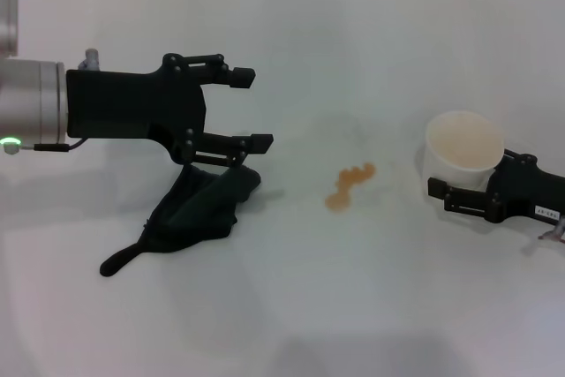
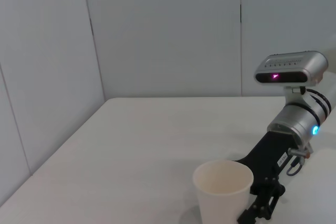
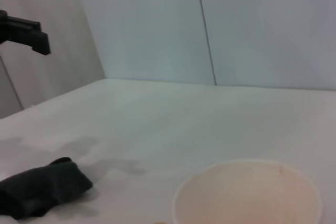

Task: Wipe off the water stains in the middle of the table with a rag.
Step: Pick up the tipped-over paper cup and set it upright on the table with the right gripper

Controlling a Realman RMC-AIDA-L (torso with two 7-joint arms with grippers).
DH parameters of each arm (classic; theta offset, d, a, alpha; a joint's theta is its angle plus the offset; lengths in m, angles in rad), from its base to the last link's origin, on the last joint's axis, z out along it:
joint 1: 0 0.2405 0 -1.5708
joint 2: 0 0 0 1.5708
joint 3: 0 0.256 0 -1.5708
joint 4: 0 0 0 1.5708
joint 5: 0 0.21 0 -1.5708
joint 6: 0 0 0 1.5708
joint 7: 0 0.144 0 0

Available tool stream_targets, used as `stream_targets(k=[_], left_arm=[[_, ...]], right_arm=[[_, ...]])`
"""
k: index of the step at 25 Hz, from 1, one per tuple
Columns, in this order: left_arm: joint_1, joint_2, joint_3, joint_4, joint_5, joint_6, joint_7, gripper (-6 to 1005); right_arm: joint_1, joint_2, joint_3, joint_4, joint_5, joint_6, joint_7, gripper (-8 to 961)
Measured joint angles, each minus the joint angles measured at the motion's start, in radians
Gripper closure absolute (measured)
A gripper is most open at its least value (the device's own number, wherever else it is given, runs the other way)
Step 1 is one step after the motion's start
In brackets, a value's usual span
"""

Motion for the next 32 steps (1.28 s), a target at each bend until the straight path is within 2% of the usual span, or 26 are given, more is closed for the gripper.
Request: stream_targets(k=[19, 29, 32], left_arm=[[0.000, 0.000, 0.000, 0.001, 0.000, -0.001, 0.009, 152], [0.000, 0.000, 0.000, 0.002, -0.001, -0.002, 0.009, 151], [0.000, -0.001, 0.000, 0.002, -0.001, -0.004, 0.009, 151]], right_arm=[[-0.073, -0.003, 0.006, -0.041, 0.002, 0.008, 0.013, 83], [-0.156, -0.004, 0.006, -0.111, 0.006, -0.085, 0.013, 84], [-0.193, -0.004, 0.007, -0.154, 0.009, -0.167, 0.013, 84]])
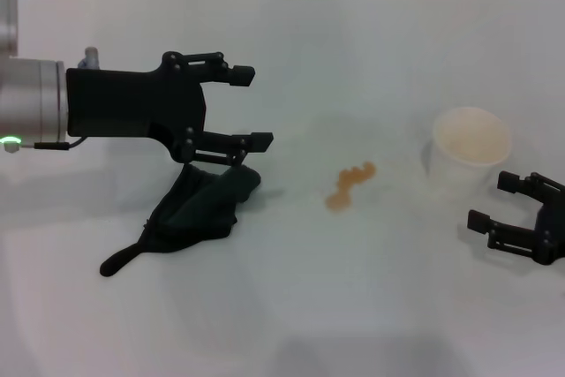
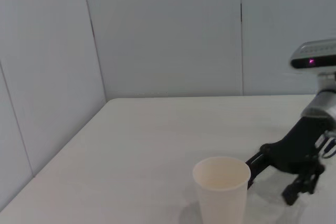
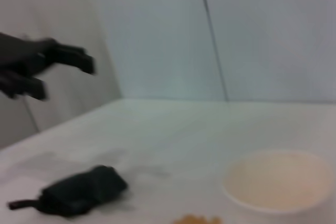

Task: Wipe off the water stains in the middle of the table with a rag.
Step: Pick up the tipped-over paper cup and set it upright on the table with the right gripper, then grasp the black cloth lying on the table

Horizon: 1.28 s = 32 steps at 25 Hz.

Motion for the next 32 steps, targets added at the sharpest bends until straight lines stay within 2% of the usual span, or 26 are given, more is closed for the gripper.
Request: stream_targets(k=[7, 11, 16, 20, 26, 32], left_arm=[[0.000, -0.001, -0.001, 0.001, -0.001, -0.003, 0.000, 151], [0.000, -0.003, -0.004, 0.001, -0.001, -0.005, 0.002, 151], [0.000, -0.003, -0.007, 0.001, -0.007, -0.019, 0.005, 151], [-0.001, -0.003, -0.005, 0.001, -0.007, -0.033, 0.005, 152], [0.005, 0.001, -0.003, -0.004, 0.008, -0.063, -0.020, 152], [-0.006, 0.009, -0.002, 0.001, 0.107, -0.070, -0.111, 152]], right_arm=[[-0.058, 0.000, 0.051, -0.066, 0.024, -0.126, 0.002, 84], [-0.064, 0.000, 0.126, -0.088, 0.030, -0.216, 0.005, 84], [-0.039, 0.001, 0.138, -0.157, 0.043, -0.274, 0.044, 84], [-0.001, 0.002, 0.097, -0.248, 0.039, -0.263, 0.102, 84], [0.049, 0.000, 0.019, -0.369, -0.008, -0.172, 0.199, 84], [0.068, 0.000, -0.078, -0.532, -0.100, -0.049, 0.314, 85]])
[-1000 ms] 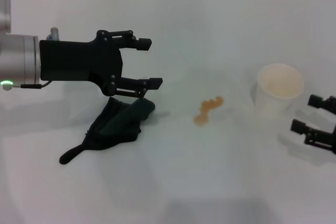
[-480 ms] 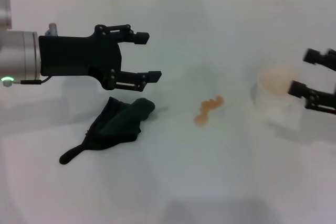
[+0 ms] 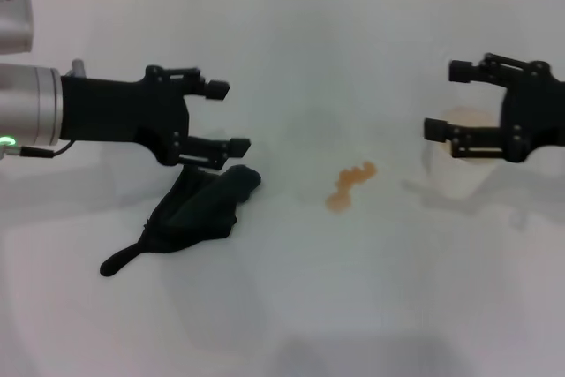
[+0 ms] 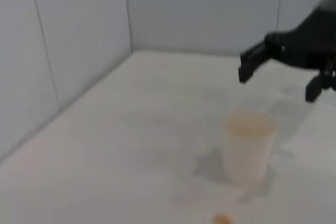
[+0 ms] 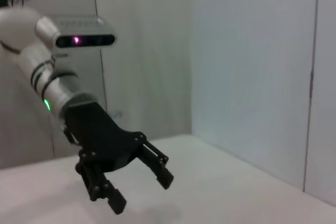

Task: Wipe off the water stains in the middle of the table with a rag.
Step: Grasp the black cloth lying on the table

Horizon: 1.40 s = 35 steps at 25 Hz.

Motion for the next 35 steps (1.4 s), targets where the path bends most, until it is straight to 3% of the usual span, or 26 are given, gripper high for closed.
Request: stream_targets(k=[10, 20, 28, 35], left_arm=[[-0.063, 0.017, 0.003, -0.011, 0.188, 0.012, -0.220, 151], [-0.120, -0.014, 0.005, -0.021, 0.418, 0.048, -0.389, 152], [-0.118, -0.002, 0.002, -0.014, 0.450, 0.039, -0.412, 152], [-0.125, -0.007, 0.008, -0.019, 0.479, 0.004, -0.405, 151]], right_arm=[[0.017, 0.000, -0.025, -0.050, -0.036, 0.045, 0.063, 85], [0.014, 0.000, -0.028, -0.052, -0.037, 0.036, 0.066, 85], [0.007, 0.000, -0.030, -0.041, -0.029, 0.033, 0.067, 85], [0.012, 0.002, -0.027, -0.021, -0.027, 0.033, 0.069, 86]])
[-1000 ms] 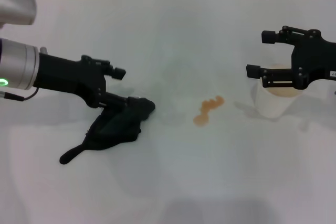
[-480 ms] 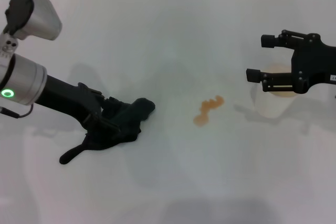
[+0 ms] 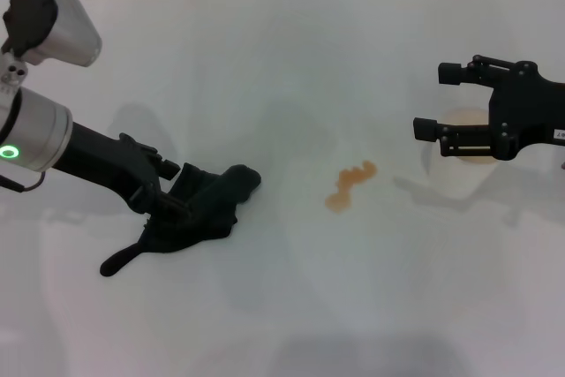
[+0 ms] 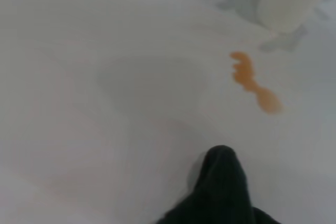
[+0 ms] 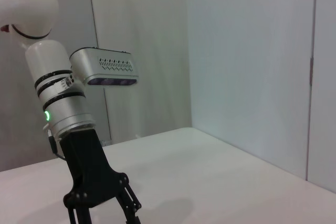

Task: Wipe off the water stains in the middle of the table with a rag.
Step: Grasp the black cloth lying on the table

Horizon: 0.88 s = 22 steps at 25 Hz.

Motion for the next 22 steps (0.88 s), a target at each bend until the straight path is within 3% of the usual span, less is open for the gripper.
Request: stream_targets(k=[9, 22], left_arm=[[-0.017, -0.013, 0.053, -0.040, -0.022, -0.072, 0.015, 151], [-0.017, -0.013, 0.103, -0.043, -0.090, -0.077, 0.014, 152]], right_arm=[[-0.002, 0.000, 0.002, 0.016, 0.010, 0.002, 0.000, 86], [-0.010, -0.001, 0.004, 0.026, 0.013, 0.000, -0.001, 86]])
